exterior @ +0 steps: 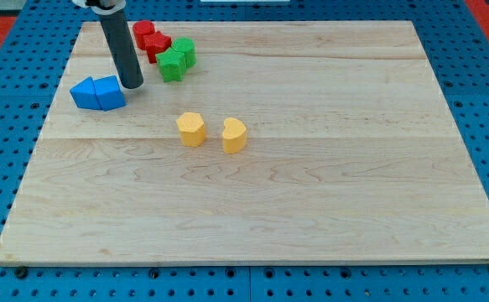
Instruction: Arrange the yellow blocks diagonally
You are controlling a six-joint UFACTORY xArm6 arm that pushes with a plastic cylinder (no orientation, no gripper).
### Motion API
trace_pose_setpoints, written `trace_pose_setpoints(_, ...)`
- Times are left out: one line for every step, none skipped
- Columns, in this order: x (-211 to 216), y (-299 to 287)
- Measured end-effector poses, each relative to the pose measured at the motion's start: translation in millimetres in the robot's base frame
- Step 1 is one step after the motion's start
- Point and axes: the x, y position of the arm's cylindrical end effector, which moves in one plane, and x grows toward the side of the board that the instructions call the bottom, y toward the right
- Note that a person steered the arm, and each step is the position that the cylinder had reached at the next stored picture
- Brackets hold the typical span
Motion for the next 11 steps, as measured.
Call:
trace_pose_setpoints(11,0)
trace_pose_setpoints(36,10)
trace_pose_setpoints(51,41)
trace_pose_setpoints(78,112)
trace_pose_setpoints(73,103)
trace_pose_setpoints(64,72)
trace_pose_setpoints(113,92)
trace_pose_setpoints(125,148)
trace_pose_setpoints(134,236)
trace_pose_setpoints(174,242)
trace_pose_setpoints(173,225)
